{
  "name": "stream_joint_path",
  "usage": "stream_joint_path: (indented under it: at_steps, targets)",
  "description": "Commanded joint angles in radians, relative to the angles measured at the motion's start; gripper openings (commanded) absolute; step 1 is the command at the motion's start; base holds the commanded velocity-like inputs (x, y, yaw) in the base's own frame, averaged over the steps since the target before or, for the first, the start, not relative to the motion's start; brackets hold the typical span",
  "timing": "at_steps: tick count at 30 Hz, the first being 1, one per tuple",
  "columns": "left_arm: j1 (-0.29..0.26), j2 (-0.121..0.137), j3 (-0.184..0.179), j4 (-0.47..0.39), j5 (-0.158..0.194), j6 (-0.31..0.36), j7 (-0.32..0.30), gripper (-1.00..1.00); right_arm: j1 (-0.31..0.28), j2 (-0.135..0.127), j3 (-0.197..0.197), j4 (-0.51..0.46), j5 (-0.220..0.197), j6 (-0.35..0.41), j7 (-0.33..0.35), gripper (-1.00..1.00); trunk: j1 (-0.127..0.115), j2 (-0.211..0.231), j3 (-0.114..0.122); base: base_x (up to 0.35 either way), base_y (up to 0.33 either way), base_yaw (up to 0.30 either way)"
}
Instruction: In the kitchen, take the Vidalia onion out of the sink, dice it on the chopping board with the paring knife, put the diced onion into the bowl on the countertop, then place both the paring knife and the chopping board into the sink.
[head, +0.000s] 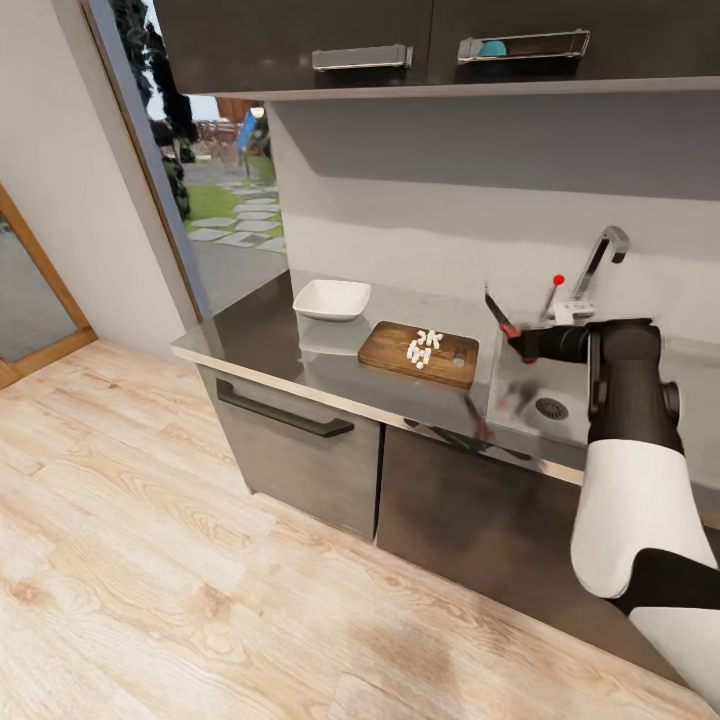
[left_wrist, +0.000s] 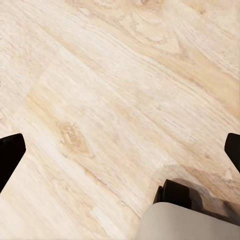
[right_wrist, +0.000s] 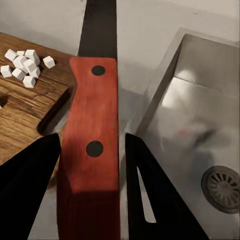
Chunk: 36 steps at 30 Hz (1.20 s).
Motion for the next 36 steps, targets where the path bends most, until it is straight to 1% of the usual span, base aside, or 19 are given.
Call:
stream_joint_path:
  at_steps: [1,3,4,6,8,11,12,13,17,20,24,28,29,30,31,33,35,36]
  targets:
    - [-0.002,0.000,0.006,0.004,0.004,-0.008,-0.003,1.00,-0.001,0.001,-0.002,0.016,0.009,0.001,0.000,-1.00,0.000,-0.001,-0.001,0.000,0.000,0.000]
    - [-0.002,0.000,0.006,0.004,0.004,-0.009,-0.003,1.00,-0.001,0.002,-0.002,0.052,0.009,-0.005,-0.012,-1.00,0.000,-0.001,-0.001,0.000,0.000,0.000]
    - [-0.002,-0.001,0.006,0.004,0.004,-0.009,-0.003,1.00,-0.001,0.002,-0.002,0.077,0.009,-0.022,-0.023,-1.00,0.000,-0.001,-0.001,0.000,0.000,0.000]
    - [-0.002,-0.002,0.005,0.004,0.004,-0.009,-0.002,1.00,-0.001,0.005,-0.002,0.094,0.007,-0.060,-0.037,-1.00,0.000,-0.001,-0.001,0.000,0.000,0.000]
    - [-0.002,-0.002,0.005,0.004,0.004,-0.010,-0.002,1.00,-0.001,0.012,-0.004,0.101,0.006,-0.089,-0.044,-1.00,0.000,-0.001,-0.001,0.000,0.000,-0.027]
    - [-0.002,-0.001,0.005,0.004,0.004,-0.010,0.000,1.00,-0.001,0.028,-0.014,0.110,0.004,-0.106,-0.046,-1.00,0.000,-0.001,0.001,0.000,0.000,-0.144]
    - [-0.002,-0.002,0.005,0.004,0.004,-0.010,0.000,1.00,-0.001,0.030,-0.029,0.112,0.004,-0.109,-0.047,-1.00,0.000,-0.001,0.002,0.000,0.000,-0.193]
    - [-0.002,-0.002,0.005,0.004,0.004,-0.010,0.000,1.00,-0.001,0.032,-0.052,0.114,0.004,-0.112,-0.047,-1.00,0.000,-0.001,0.003,0.000,0.000,-0.206]
    - [-0.002,-0.004,0.004,0.004,0.004,-0.010,0.000,1.00,-0.001,0.036,-0.162,0.120,0.004,-0.162,-0.047,-1.00,0.000,-0.001,0.007,0.000,0.000,-0.221]
    - [-0.002,-0.004,0.004,0.004,0.004,-0.010,0.000,1.00,-0.001,0.036,-0.201,0.141,0.005,-0.195,-0.048,-1.00,0.000,-0.001,0.010,0.000,0.000,-0.227]
    - [-0.002,-0.004,0.005,0.004,0.004,-0.010,0.000,1.00,-0.001,0.035,-0.212,0.159,0.007,-0.206,-0.054,-1.00,0.000,-0.001,0.014,0.000,0.000,-0.236]
    - [-0.002,-0.004,0.005,0.004,0.004,-0.010,0.001,1.00,-0.001,0.036,-0.213,0.207,0.007,-0.216,-0.107,-1.00,0.000,-0.001,0.017,0.000,0.000,-0.244]
    - [-0.002,-0.004,0.005,0.004,0.004,-0.010,0.001,1.00,-0.001,0.037,-0.214,0.221,0.007,-0.229,-0.122,-1.00,0.000,-0.001,0.018,0.000,0.000,-0.245]
    - [-0.002,-0.004,0.005,0.004,0.004,-0.010,0.001,1.00,-0.001,0.037,-0.214,0.249,0.006,-0.260,-0.139,-1.00,0.000,-0.001,0.019,0.000,0.000,-0.246]
    - [-0.002,-0.004,0.005,0.004,0.004,-0.010,0.001,1.00,-0.001,0.038,-0.213,0.320,0.005,-0.317,-0.175,-1.00,0.000,-0.001,0.020,0.000,0.000,-0.233]
    - [-0.002,-0.004,0.005,0.004,0.004,-0.010,0.001,1.00,-0.001,0.041,-0.212,0.343,0.004,-0.334,-0.199,-1.00,0.000,-0.001,0.021,0.000,0.000,-0.221]
    - [-0.002,-0.004,0.005,0.004,0.004,-0.010,0.001,1.00,-0.001,0.050,-0.211,0.364,0.003,-0.350,-0.238,-1.00,0.000,-0.001,0.022,0.068,0.045,-0.184]
    - [-0.002,-0.004,0.005,0.004,0.004,-0.010,0.000,1.00,-0.001,0.053,-0.212,0.367,0.004,-0.351,-0.243,-1.00,0.000,-0.001,0.022,0.162,0.123,-0.103]
